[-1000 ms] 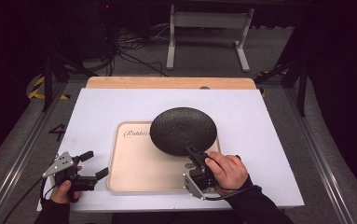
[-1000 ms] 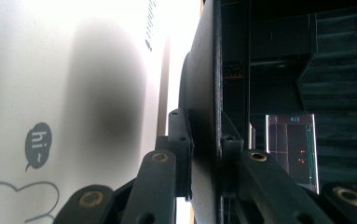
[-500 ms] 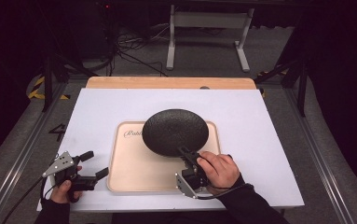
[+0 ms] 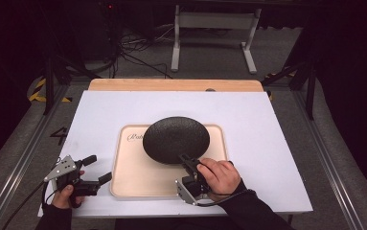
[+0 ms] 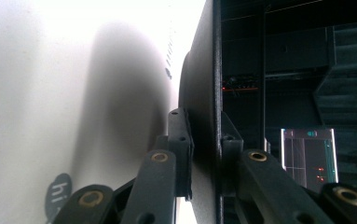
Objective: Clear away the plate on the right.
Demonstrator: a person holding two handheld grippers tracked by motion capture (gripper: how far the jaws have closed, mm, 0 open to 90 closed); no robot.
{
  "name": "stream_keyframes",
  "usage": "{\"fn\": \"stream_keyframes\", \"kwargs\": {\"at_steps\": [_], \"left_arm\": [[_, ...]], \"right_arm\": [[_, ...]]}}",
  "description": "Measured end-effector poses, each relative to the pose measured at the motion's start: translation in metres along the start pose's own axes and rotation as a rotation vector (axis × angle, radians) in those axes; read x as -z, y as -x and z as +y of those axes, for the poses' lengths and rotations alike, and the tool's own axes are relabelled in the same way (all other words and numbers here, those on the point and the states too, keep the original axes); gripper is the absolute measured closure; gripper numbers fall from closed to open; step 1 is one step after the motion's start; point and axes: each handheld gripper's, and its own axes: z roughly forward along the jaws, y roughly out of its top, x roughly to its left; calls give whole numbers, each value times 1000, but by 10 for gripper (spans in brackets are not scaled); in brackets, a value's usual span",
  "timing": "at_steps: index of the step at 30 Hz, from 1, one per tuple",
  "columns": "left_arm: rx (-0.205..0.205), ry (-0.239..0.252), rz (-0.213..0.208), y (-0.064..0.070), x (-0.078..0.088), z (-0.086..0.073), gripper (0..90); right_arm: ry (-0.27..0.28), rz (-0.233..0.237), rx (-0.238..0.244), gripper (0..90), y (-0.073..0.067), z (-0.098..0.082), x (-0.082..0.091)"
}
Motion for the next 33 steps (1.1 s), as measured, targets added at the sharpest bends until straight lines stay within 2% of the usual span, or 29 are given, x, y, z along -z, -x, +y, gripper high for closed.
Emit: {"fn": "stream_keyframes", "kwargs": {"at_steps": [7,33], "left_arm": [[0,0,-2,0,0,0,26],[-7,-3,-8,-1,0,0,26]], "right_arm": [[-3,26,4,820,-6,1,-3],[3,60,5,808,-16,3,-11]]}}
